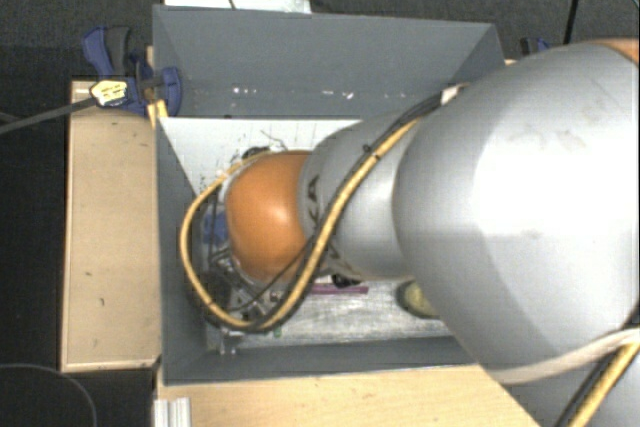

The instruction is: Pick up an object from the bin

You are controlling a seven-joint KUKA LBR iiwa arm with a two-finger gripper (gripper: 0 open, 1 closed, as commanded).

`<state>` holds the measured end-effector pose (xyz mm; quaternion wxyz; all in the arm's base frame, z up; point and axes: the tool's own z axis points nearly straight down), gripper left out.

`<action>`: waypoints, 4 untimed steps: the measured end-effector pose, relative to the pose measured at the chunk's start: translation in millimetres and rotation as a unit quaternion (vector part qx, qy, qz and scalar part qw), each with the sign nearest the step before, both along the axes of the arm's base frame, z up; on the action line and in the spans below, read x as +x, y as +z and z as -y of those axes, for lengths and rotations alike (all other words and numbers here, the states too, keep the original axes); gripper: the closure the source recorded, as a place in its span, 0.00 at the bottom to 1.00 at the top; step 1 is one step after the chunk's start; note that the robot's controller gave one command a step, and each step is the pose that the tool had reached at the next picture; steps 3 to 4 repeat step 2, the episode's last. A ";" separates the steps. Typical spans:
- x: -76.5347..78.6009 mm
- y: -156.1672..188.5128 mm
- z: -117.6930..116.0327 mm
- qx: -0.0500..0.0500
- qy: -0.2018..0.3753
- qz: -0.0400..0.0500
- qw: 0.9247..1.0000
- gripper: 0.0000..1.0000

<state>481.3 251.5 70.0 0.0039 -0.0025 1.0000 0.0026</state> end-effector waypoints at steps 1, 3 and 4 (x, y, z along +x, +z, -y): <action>-0.4 0.9 2.4 -0.001 -0.004 -0.002 1.000 1.00; 6.4 135.7 -1.6 -0.001 0.022 0.000 1.000 1.00; 6.4 135.7 -1.6 -0.001 0.022 0.000 1.000 1.00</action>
Offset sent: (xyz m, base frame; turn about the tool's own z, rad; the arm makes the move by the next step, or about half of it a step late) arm 0.0000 0.0000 0.0000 0.0000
